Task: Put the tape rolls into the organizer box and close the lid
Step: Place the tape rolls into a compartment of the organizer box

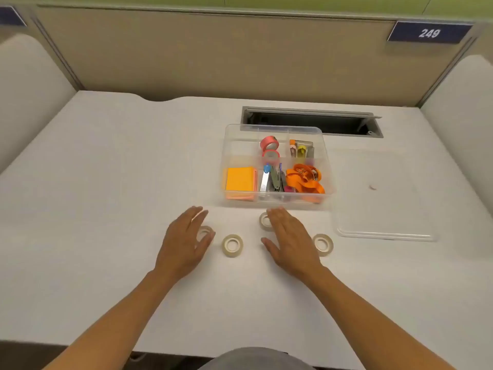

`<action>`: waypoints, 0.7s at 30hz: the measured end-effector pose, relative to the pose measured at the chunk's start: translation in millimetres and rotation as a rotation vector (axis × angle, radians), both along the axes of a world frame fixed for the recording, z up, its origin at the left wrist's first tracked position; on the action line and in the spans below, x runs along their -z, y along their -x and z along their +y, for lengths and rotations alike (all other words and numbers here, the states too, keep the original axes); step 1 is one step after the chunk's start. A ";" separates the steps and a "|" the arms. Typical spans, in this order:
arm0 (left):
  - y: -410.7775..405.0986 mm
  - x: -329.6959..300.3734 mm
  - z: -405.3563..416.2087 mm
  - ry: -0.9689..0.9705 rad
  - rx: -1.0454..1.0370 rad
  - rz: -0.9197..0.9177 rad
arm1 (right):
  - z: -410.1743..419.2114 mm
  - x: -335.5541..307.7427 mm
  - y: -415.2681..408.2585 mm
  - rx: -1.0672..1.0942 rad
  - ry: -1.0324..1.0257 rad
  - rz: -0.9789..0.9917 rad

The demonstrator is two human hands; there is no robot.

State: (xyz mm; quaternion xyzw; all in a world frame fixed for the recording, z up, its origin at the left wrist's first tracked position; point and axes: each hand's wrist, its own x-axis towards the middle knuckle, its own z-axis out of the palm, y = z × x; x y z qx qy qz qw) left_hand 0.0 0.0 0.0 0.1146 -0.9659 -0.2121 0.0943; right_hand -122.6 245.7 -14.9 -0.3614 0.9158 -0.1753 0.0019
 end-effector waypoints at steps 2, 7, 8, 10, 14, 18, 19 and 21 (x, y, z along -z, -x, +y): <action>-4.9 2.8 -4.1 -0.031 0.030 -0.022 | -4.5 1.3 2.6 -0.004 -0.036 -0.052; -6.3 16.8 -12.8 0.003 0.110 -0.185 | -14.7 1.0 10.3 -0.013 -0.125 -0.133; -6.2 17.2 -12.2 0.011 0.118 -0.202 | -15.5 0.2 10.0 -0.018 -0.128 -0.138; -7.1 19.7 -10.0 0.025 0.122 -0.205 | -16.5 -0.1 8.7 -0.001 -0.126 -0.150; 10.9 15.6 -18.9 -0.029 0.126 -0.110 | -27.7 -6.8 30.8 0.051 -0.062 -0.187; 22.8 0.0 -29.4 -0.097 0.064 0.016 | -30.8 -18.1 42.6 0.068 0.031 -0.289; 19.3 -1.8 -29.7 -0.100 0.062 0.045 | -27.8 -18.1 37.6 0.058 0.050 -0.298; 16.5 -7.3 -29.4 -0.111 0.065 0.112 | -22.0 -18.5 27.4 0.039 0.092 -0.310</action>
